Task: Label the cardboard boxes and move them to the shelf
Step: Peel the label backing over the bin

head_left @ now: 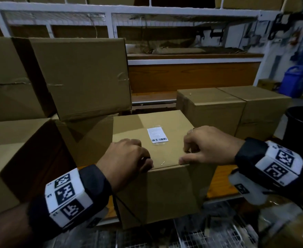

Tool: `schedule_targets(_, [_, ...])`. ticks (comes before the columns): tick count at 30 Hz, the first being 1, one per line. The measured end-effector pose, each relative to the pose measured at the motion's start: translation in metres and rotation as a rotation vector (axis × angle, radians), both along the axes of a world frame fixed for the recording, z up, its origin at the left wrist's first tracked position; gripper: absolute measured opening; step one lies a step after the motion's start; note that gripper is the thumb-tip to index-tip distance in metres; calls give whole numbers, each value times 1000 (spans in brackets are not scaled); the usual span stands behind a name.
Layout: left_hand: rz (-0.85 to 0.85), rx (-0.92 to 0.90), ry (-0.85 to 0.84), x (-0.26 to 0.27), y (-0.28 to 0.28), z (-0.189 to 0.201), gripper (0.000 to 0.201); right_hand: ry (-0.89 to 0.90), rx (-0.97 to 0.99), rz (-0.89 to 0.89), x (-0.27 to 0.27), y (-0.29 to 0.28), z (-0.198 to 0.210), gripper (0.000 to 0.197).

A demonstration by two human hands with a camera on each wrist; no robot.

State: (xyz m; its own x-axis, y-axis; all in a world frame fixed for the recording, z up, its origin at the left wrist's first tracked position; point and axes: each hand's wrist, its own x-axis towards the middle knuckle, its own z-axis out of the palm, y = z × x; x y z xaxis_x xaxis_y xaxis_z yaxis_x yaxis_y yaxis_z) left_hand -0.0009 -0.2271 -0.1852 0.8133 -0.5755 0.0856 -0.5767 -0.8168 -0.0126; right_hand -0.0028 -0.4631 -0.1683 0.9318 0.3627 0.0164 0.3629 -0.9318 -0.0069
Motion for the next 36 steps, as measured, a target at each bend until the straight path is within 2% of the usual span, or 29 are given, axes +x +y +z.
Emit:
schedule_targets(4, [-23,58,94,12,2,15,36,111,48,9,17,-6,11,37])
schedule_targets(8, [68,63,94,26,7,28,44,241,10,13,41,-13,27,36])
schedule_targets(11, [140,73,93,41,4,33,50,231,-51,34,67,-15,33,40])
schedule_targets(14, [209,90,172,59,-5,30,67,186,-52,63,95,-11,29,45])
schedule_targets(20, [228,162,286,82,-21,20,96,186,-93,81,134,7,15,69])
schedule_targets(24, [242,130,350,87,-23,10,101,216,-12,108,146,12,12,73])
schedule_targets(30, [224,46,271,91,-15,-14,113,282,156,90,155,10,11,60])
schedule_targets(36, [214,16,241,91,-13,-20,103,254,155,65,160,17,7,43])
